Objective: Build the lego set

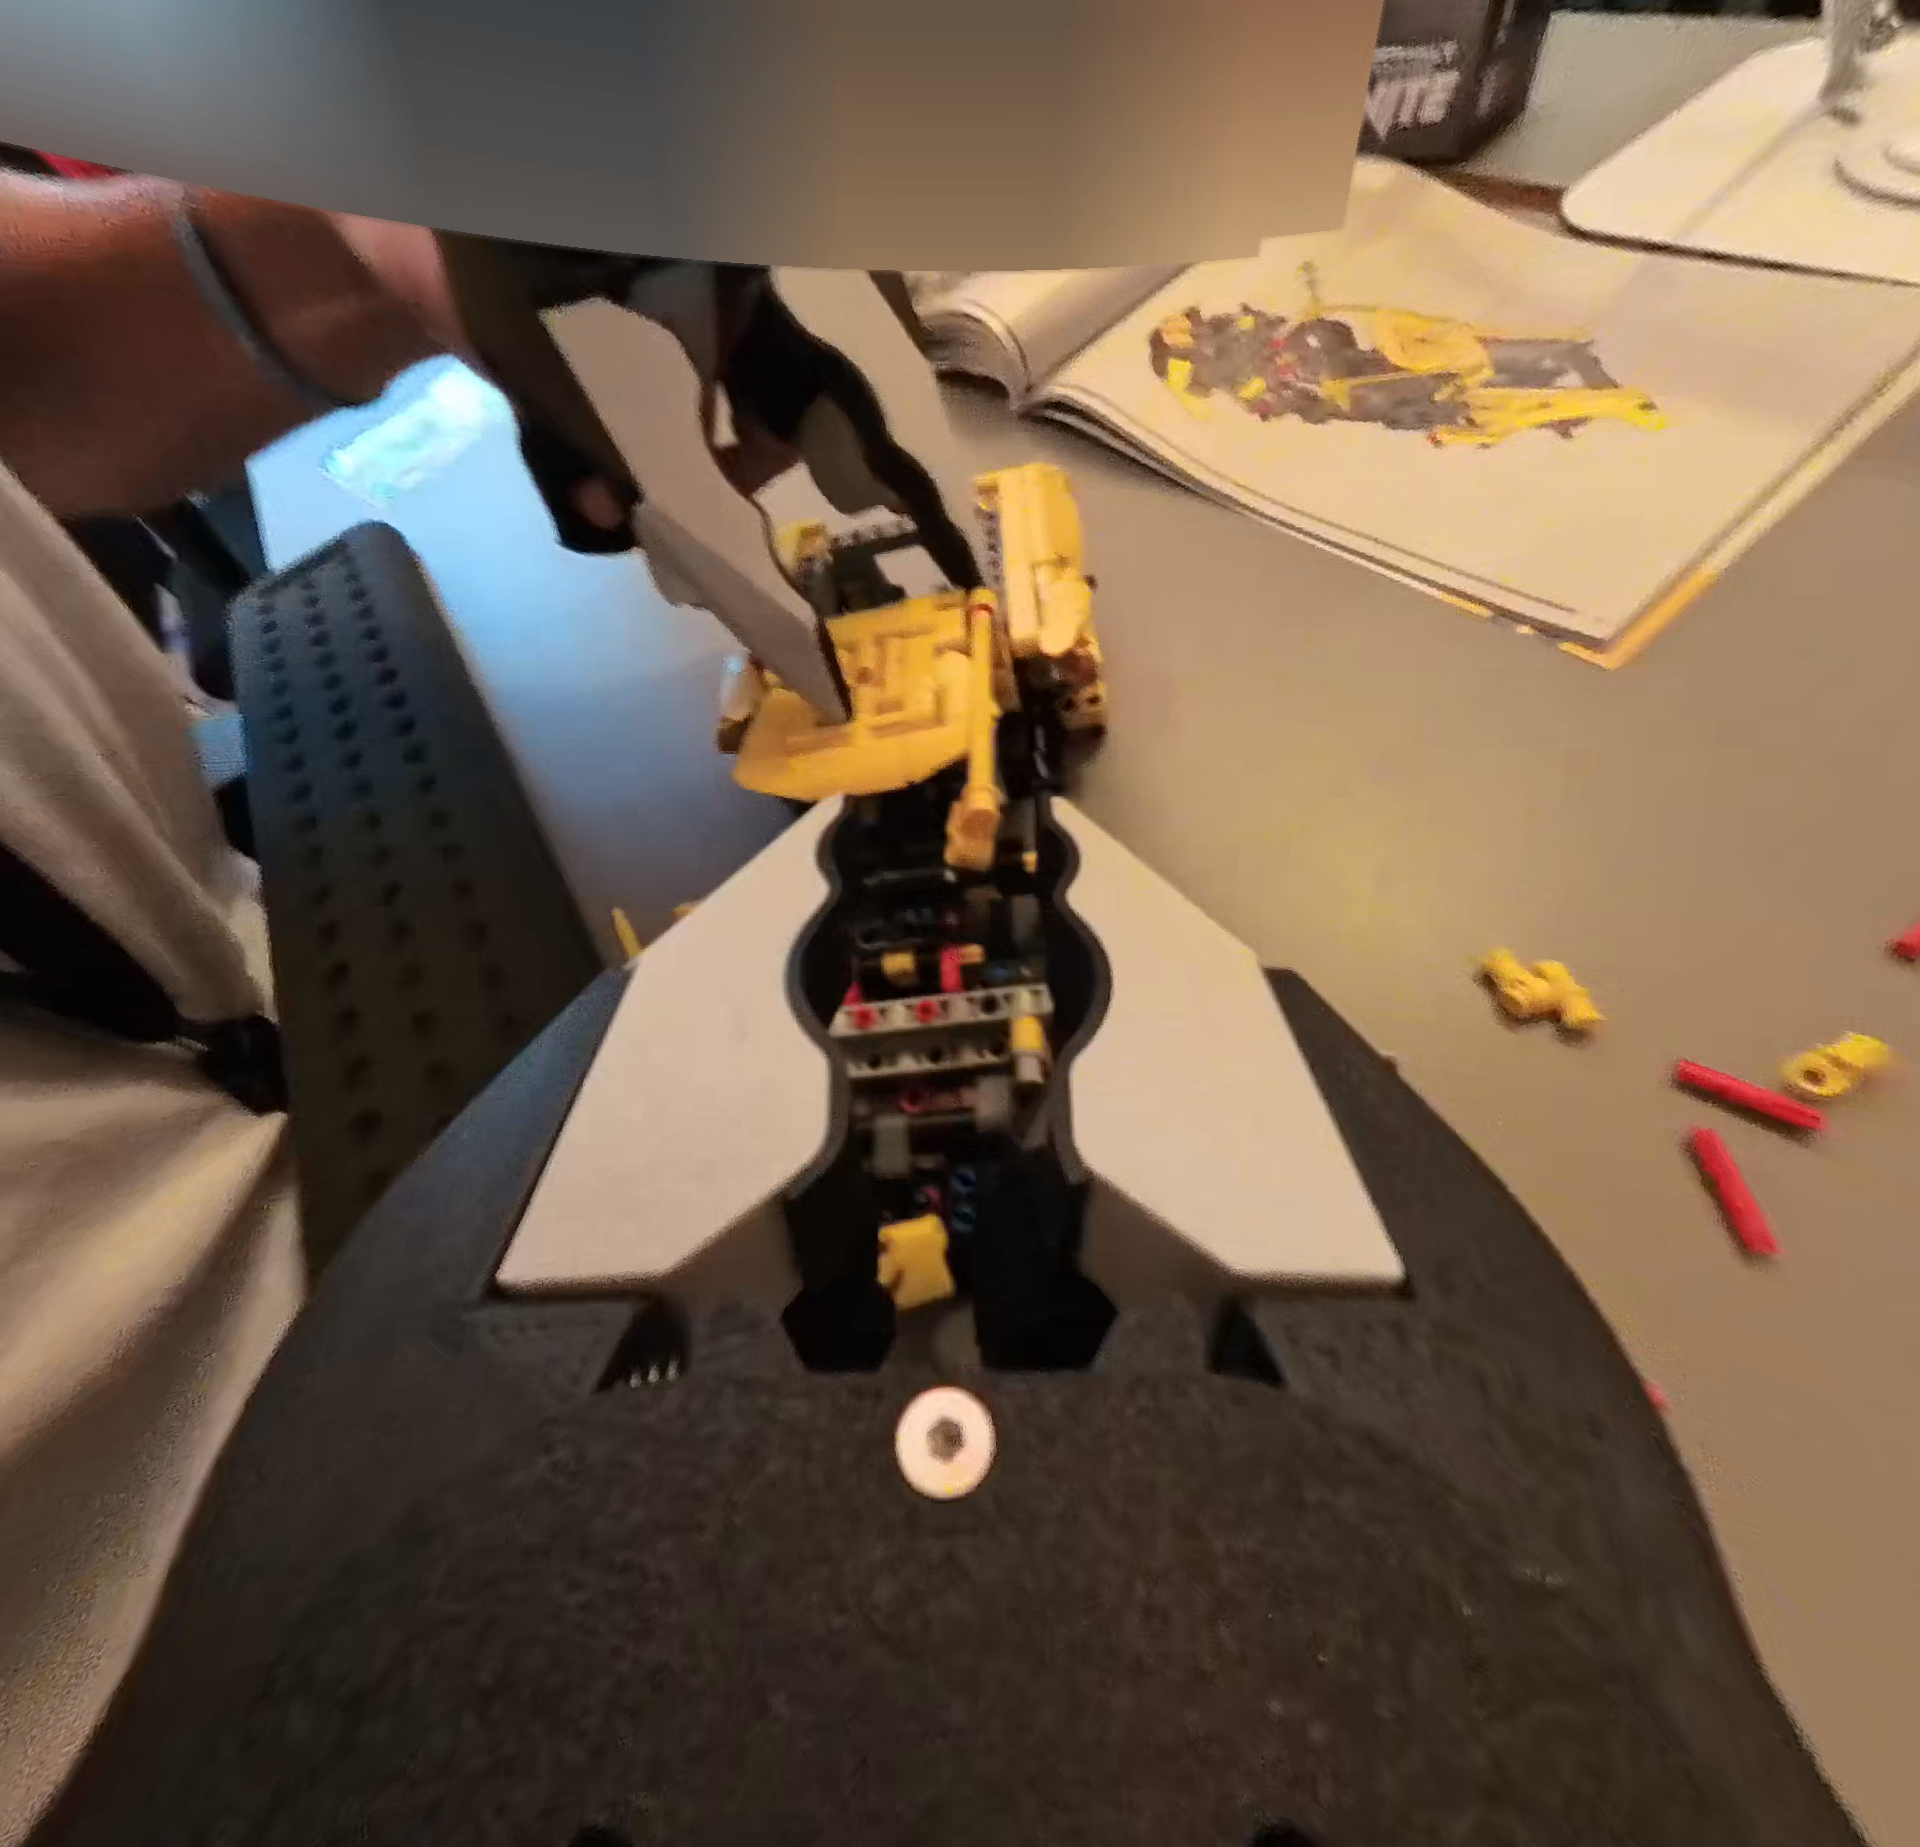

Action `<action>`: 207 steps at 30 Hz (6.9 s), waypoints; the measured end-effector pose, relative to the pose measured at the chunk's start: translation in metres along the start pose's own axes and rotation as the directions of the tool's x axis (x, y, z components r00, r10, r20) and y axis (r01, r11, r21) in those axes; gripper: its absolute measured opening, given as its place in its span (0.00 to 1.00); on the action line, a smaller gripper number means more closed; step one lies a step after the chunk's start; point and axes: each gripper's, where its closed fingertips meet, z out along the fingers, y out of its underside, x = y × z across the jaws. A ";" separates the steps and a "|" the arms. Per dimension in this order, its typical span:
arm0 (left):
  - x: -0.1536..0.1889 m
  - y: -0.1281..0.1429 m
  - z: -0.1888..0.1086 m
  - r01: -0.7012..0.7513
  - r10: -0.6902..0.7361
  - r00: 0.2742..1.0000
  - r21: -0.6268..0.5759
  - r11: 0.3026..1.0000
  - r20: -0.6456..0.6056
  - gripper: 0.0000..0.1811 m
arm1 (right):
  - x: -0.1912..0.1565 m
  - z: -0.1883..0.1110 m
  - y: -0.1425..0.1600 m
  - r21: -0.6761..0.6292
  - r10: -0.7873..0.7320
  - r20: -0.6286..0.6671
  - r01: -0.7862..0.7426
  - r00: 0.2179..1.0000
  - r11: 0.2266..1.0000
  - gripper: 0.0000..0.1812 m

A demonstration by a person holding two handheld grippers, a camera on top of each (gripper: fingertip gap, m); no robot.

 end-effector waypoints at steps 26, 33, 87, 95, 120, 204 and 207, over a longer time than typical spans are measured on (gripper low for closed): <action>0.001 -0.004 0.003 0.006 -0.006 1.000 -0.013 1.000 0.021 0.27 | 0.044 0.029 0.026 -0.163 -0.169 0.040 0.173 0.985 0.971 0.04; 0.001 -0.004 0.004 0.003 -0.003 1.000 -0.009 1.000 0.018 0.27 | 0.034 0.028 0.029 -0.156 -0.063 0.141 0.085 0.988 0.984 0.16; -0.057 0.041 -0.064 0.018 -0.015 0.947 -0.006 1.000 0.320 0.36 | -0.054 0.078 0.033 -0.173 -0.096 0.243 0.140 0.965 0.975 0.19; -0.023 0.076 -0.085 0.179 -0.229 0.930 0.189 0.966 0.289 0.32 | -0.044 0.083 0.000 -0.103 -0.204 0.202 0.228 0.958 0.968 0.18; -0.031 0.083 -0.076 0.118 -0.210 0.930 0.296 0.948 0.301 0.14 | -0.028 0.080 0.003 0.021 -0.074 -0.019 0.074 0.997 0.997 0.13; -0.030 0.131 -0.144 0.034 -0.414 0.769 0.616 0.787 0.486 0.15 | -0.032 0.096 -0.006 0.116 0.160 0.051 -0.165 0.986 0.979 0.05; -0.029 0.131 -0.143 0.033 -0.411 0.769 0.612 0.790 0.490 0.15 | -0.032 0.096 -0.006 0.114 0.164 0.052 -0.169 0.985 0.979 0.05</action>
